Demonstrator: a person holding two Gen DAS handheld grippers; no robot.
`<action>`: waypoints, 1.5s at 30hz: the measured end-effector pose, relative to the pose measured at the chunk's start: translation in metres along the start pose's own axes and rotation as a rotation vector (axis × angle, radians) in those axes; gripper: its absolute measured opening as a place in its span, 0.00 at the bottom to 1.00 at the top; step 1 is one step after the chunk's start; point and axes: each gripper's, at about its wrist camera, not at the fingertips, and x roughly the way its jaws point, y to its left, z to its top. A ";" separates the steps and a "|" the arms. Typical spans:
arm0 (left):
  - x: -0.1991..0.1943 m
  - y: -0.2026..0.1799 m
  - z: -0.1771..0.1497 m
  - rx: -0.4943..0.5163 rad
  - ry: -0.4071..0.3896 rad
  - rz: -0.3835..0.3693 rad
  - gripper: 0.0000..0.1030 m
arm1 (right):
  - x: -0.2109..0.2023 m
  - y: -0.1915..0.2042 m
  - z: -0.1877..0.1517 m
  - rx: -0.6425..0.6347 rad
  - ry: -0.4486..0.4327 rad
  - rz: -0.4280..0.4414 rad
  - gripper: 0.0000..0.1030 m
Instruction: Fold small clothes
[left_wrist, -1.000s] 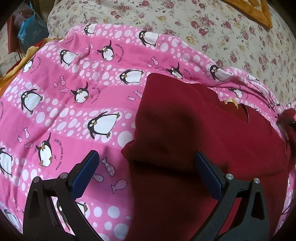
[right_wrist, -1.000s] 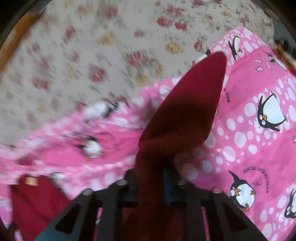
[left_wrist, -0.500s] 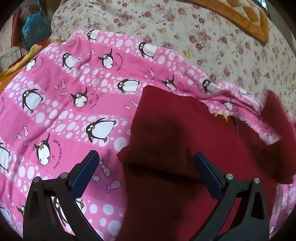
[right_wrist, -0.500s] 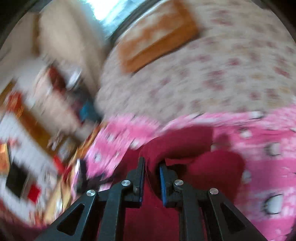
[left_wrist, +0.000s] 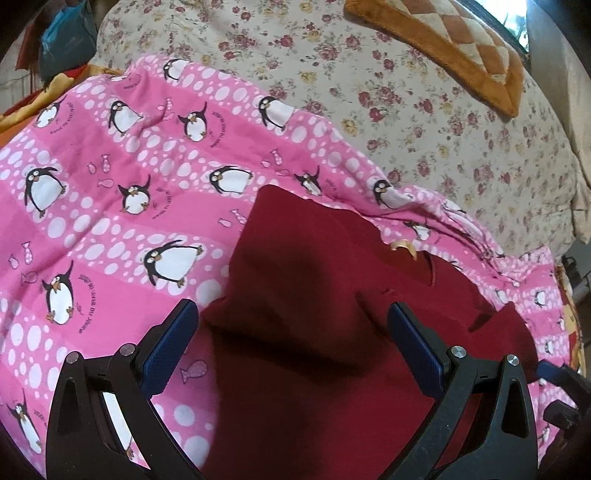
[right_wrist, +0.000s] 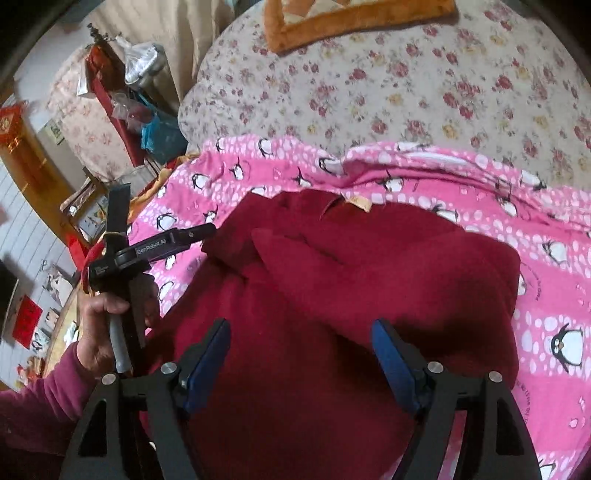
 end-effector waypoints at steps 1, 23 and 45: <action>0.001 0.002 0.000 -0.009 0.001 0.010 0.99 | 0.004 0.008 0.002 -0.033 -0.011 -0.007 0.74; -0.011 0.058 0.013 -0.187 -0.034 0.046 0.99 | 0.096 0.077 0.067 -0.351 0.136 0.303 0.08; -0.011 -0.026 -0.017 0.228 0.055 0.010 0.96 | -0.004 -0.071 0.000 0.250 -0.002 0.017 0.47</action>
